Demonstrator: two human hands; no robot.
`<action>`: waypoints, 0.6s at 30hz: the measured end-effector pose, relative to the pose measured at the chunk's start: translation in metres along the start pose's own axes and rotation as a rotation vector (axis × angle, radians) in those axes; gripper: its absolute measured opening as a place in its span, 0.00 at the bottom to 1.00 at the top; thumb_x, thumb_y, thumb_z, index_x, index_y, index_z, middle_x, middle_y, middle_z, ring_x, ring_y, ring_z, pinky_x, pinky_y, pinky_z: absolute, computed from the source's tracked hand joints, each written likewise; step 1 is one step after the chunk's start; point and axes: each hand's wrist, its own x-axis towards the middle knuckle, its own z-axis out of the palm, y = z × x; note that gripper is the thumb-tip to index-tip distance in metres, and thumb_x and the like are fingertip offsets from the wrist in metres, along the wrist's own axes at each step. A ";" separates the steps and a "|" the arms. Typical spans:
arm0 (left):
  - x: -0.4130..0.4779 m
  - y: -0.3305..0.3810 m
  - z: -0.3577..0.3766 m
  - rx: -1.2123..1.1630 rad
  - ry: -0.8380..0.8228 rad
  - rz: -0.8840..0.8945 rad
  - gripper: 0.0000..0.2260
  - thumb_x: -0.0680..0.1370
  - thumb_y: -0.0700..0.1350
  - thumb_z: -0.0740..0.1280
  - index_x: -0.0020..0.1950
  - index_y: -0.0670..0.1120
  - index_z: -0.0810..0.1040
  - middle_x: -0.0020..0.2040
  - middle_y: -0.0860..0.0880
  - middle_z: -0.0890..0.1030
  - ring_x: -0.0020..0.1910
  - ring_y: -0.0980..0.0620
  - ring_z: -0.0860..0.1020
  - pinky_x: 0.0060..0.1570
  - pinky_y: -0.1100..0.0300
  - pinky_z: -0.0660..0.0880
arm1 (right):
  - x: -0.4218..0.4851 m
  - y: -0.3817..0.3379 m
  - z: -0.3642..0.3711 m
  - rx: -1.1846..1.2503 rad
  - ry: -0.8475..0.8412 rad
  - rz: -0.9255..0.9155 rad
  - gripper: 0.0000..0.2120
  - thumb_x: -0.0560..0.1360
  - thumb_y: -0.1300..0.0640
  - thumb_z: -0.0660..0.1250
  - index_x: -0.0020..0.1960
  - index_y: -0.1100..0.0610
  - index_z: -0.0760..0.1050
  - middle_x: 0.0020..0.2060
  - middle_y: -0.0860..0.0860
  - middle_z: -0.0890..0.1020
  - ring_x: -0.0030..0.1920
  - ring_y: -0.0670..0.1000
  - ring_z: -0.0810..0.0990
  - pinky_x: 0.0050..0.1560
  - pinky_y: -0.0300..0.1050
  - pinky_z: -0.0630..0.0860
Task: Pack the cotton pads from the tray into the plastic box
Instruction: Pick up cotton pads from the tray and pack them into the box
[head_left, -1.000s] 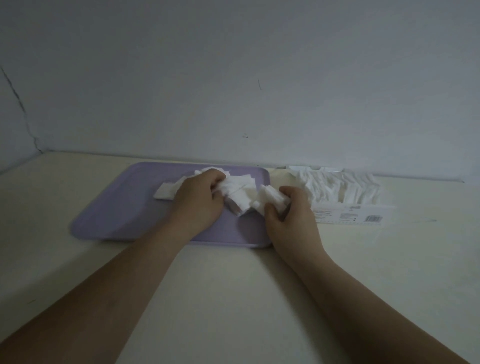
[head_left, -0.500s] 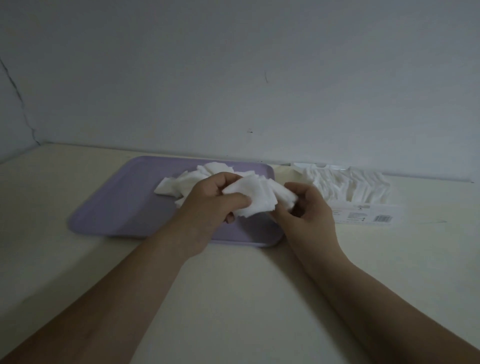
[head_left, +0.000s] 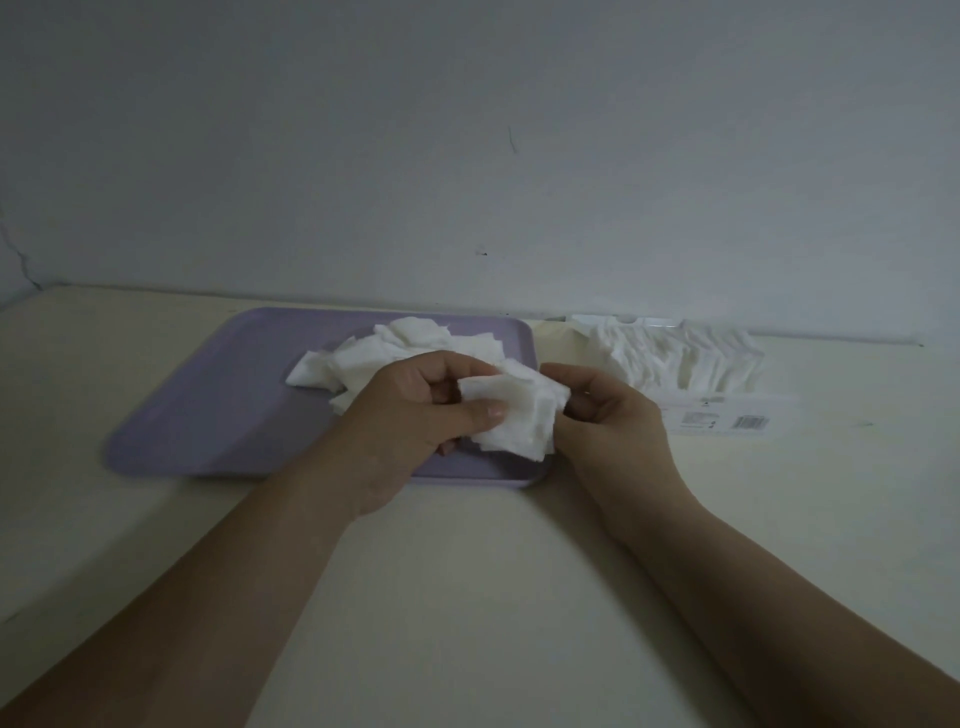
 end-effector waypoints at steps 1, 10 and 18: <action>0.000 0.000 0.002 0.000 0.014 0.011 0.10 0.74 0.35 0.76 0.51 0.49 0.86 0.43 0.49 0.87 0.35 0.58 0.79 0.31 0.67 0.73 | 0.000 0.000 0.000 -0.020 -0.004 -0.003 0.19 0.72 0.71 0.72 0.59 0.54 0.83 0.46 0.50 0.90 0.48 0.50 0.89 0.47 0.44 0.84; 0.000 -0.002 0.002 0.033 0.066 0.073 0.12 0.73 0.34 0.77 0.49 0.51 0.87 0.51 0.43 0.88 0.50 0.47 0.86 0.49 0.59 0.82 | 0.000 0.000 0.002 0.040 -0.052 -0.019 0.16 0.75 0.68 0.72 0.61 0.57 0.82 0.48 0.51 0.89 0.51 0.51 0.88 0.50 0.43 0.83; 0.001 -0.005 0.004 0.130 0.138 0.118 0.07 0.72 0.43 0.78 0.49 0.51 0.88 0.47 0.48 0.88 0.46 0.53 0.85 0.47 0.61 0.80 | -0.003 -0.003 0.006 0.128 -0.163 -0.050 0.22 0.72 0.62 0.79 0.64 0.55 0.80 0.54 0.54 0.88 0.57 0.54 0.86 0.60 0.51 0.82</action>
